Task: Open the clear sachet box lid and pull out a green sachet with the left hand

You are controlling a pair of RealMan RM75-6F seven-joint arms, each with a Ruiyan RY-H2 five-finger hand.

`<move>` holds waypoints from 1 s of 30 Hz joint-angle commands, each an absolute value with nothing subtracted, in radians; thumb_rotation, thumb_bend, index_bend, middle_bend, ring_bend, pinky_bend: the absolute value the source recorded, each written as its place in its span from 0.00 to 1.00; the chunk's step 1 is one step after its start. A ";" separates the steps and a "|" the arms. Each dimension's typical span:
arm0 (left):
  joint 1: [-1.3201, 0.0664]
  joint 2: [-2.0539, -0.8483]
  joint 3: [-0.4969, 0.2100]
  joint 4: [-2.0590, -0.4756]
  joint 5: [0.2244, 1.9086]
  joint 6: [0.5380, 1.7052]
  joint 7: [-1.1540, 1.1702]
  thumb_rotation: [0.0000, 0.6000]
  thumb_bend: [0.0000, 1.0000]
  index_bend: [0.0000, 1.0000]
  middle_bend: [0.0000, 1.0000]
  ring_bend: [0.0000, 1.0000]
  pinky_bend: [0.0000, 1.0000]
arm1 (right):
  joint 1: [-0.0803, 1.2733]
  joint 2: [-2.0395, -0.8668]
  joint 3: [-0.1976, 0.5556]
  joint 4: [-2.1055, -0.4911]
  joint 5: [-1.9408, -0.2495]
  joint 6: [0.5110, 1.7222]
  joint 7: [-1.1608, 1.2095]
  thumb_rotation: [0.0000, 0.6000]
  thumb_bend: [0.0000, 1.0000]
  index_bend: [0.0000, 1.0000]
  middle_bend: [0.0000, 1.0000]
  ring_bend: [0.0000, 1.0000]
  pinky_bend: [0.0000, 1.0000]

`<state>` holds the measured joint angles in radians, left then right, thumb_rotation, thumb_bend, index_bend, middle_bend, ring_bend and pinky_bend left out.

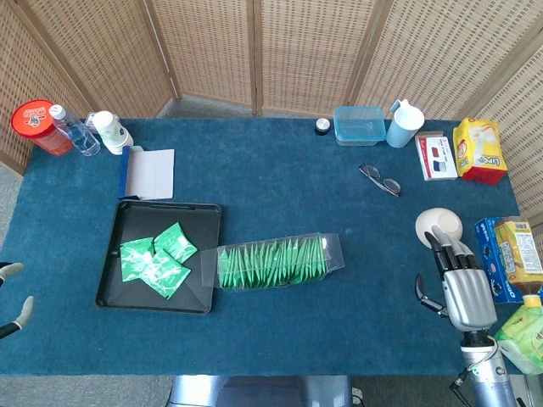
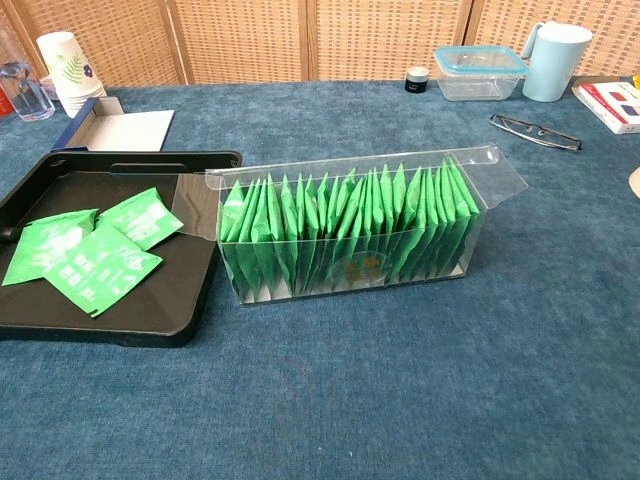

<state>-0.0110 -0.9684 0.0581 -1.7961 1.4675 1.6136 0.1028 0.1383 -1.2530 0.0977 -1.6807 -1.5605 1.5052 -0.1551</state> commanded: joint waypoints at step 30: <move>-0.317 -0.930 -0.041 -1.883 1.612 1.217 0.052 0.40 0.37 0.24 0.23 0.15 0.30 | 0.102 -1.249 0.079 -1.714 -1.572 1.557 -0.149 0.41 0.58 0.00 0.08 0.11 0.17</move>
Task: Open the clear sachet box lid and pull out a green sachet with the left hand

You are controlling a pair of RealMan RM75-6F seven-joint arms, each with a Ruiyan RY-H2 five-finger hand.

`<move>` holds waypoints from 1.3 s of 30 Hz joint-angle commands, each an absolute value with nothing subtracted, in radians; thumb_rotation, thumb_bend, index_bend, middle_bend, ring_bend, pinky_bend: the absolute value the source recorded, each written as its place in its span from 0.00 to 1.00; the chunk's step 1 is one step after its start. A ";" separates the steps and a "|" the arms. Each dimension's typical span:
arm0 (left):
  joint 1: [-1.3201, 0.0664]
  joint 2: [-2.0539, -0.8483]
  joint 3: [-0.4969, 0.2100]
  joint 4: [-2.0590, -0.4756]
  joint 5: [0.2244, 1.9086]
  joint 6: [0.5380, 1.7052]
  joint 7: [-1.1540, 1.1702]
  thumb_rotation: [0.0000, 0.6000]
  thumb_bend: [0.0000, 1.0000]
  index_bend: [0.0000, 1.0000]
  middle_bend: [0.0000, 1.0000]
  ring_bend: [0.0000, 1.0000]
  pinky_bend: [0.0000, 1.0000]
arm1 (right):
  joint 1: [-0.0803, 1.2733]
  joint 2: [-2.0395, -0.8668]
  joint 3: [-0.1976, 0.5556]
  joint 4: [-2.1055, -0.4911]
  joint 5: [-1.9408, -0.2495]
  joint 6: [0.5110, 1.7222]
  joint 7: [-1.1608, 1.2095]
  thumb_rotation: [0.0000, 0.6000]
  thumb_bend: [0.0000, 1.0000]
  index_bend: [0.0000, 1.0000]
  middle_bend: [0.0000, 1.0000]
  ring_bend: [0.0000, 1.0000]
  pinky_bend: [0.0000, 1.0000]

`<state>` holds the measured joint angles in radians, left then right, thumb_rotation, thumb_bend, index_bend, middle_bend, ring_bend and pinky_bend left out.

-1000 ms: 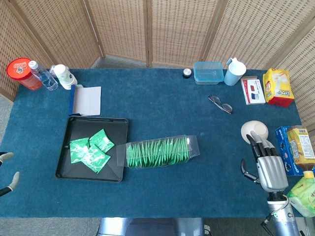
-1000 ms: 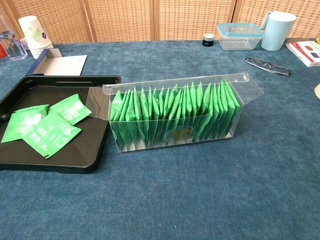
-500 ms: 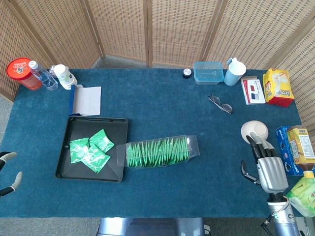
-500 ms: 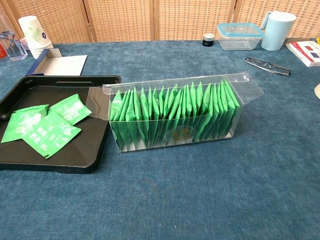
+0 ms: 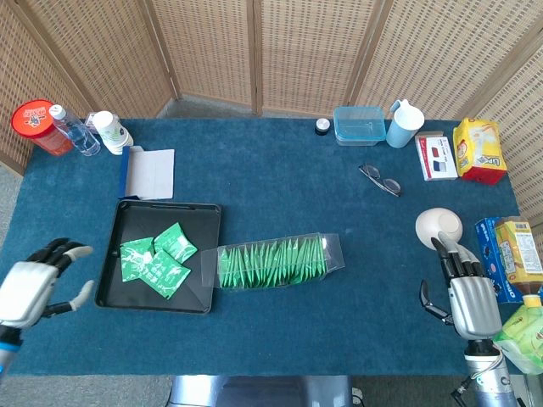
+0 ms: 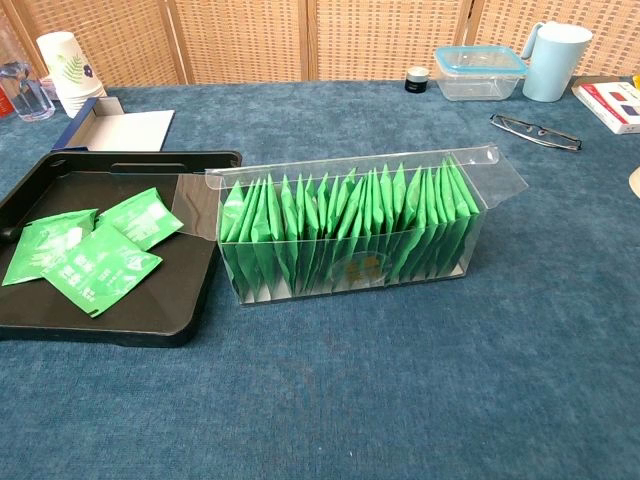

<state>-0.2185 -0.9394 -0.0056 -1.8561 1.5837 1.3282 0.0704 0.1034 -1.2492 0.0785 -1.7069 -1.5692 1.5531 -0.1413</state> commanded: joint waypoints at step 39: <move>-0.815 -1.259 -0.174 -1.881 1.264 0.868 0.635 0.21 0.22 0.10 0.12 0.09 0.30 | 0.061 -1.243 0.084 -1.705 -1.561 1.598 -0.118 0.41 0.58 0.00 0.08 0.11 0.17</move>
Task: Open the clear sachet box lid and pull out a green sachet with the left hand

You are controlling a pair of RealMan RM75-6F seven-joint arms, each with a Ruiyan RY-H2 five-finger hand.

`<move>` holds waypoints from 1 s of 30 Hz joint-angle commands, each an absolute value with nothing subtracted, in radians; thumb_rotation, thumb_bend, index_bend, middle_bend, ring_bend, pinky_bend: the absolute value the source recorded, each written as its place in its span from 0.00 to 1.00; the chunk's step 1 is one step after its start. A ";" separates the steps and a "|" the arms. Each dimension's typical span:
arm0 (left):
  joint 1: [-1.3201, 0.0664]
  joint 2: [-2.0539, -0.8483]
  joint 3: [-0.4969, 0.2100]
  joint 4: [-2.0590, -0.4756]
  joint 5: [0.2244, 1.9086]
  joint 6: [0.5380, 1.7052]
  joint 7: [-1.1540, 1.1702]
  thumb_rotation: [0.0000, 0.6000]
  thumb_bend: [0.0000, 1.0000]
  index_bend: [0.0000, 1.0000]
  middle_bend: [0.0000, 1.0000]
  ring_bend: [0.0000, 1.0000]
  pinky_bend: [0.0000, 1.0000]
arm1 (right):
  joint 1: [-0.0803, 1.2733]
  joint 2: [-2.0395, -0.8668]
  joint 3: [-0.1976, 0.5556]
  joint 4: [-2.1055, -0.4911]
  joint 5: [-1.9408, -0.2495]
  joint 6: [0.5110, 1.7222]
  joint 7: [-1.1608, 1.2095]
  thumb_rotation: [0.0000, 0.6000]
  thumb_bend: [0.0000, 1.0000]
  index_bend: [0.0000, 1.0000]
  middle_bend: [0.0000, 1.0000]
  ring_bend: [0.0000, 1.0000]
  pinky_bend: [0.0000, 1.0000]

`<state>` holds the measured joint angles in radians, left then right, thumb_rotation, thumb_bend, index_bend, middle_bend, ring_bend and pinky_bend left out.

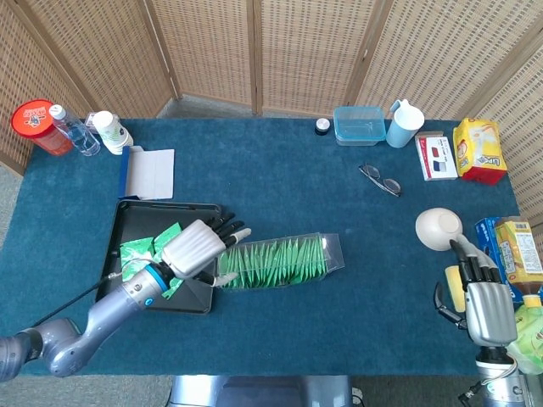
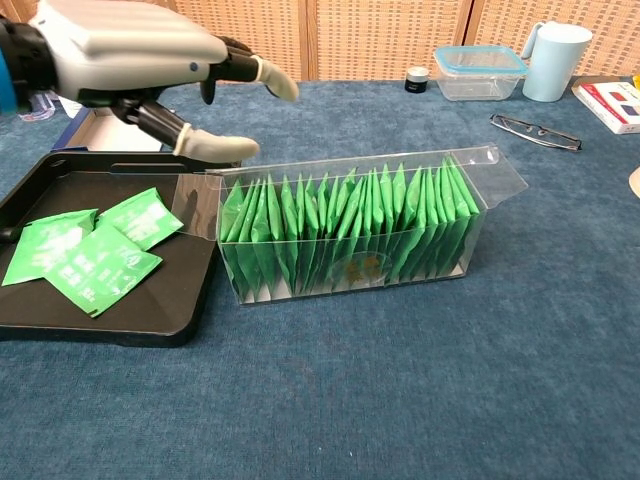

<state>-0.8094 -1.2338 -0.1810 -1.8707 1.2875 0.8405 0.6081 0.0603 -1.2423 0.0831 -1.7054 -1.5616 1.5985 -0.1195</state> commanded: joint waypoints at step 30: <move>-0.943 -1.404 -0.118 -1.837 1.046 0.949 0.969 0.25 0.24 0.19 0.10 0.07 0.30 | 0.043 -1.242 0.082 -1.680 -1.572 1.618 -0.065 0.41 0.58 0.00 0.08 0.11 0.17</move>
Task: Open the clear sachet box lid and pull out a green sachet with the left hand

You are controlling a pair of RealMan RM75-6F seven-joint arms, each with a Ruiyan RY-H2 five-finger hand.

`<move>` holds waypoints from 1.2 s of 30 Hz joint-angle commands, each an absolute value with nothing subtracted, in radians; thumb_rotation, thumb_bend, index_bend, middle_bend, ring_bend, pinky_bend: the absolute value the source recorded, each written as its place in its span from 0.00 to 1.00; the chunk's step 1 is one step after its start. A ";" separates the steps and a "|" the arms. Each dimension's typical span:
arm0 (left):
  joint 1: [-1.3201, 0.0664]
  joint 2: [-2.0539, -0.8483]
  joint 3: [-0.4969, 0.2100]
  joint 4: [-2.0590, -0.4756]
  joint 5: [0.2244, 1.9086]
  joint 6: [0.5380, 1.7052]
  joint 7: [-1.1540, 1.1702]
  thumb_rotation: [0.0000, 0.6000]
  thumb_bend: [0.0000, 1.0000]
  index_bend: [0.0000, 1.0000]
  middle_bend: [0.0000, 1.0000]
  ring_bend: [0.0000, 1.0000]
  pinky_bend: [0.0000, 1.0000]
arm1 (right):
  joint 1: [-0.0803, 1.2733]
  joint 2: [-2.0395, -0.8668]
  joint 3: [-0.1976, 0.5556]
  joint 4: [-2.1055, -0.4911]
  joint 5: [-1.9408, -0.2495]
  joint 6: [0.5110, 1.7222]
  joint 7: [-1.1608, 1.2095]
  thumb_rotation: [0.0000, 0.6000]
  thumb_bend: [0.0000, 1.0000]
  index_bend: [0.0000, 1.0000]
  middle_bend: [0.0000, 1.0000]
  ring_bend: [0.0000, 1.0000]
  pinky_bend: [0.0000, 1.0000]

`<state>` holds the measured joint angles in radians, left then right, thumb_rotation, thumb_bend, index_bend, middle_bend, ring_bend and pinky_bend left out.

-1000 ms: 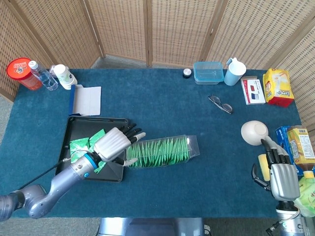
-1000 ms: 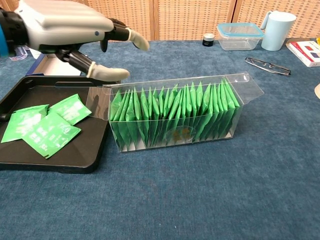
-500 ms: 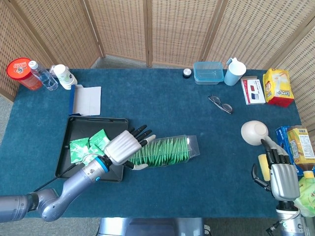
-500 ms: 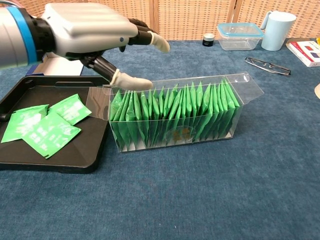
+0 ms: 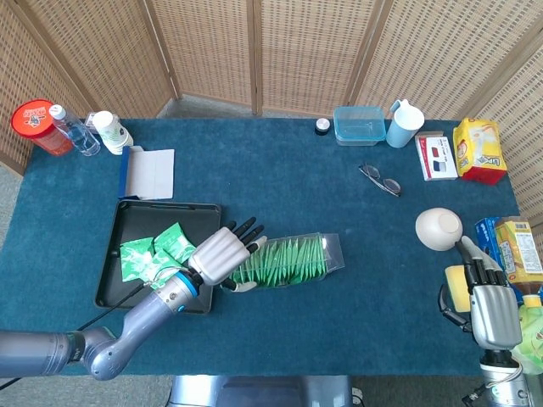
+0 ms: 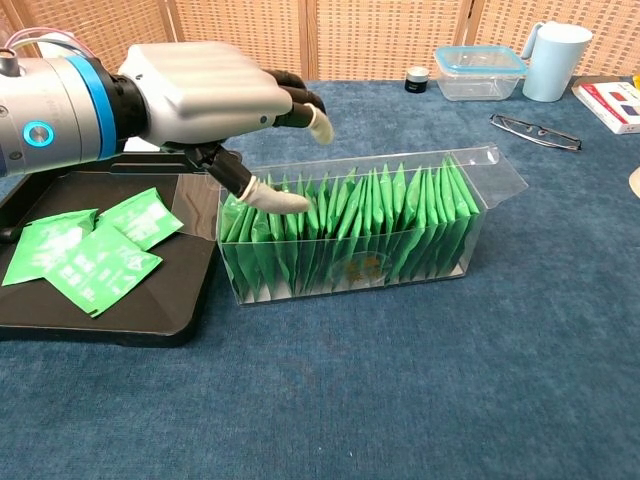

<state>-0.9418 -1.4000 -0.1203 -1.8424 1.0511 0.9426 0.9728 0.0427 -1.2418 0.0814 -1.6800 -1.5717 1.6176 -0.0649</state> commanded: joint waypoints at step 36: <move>-0.926 -1.423 -0.156 -1.714 1.019 0.955 0.631 0.47 0.63 0.25 0.10 0.07 0.30 | 0.043 -1.241 0.082 -1.687 -1.563 1.599 -0.070 0.41 0.58 0.00 0.08 0.11 0.17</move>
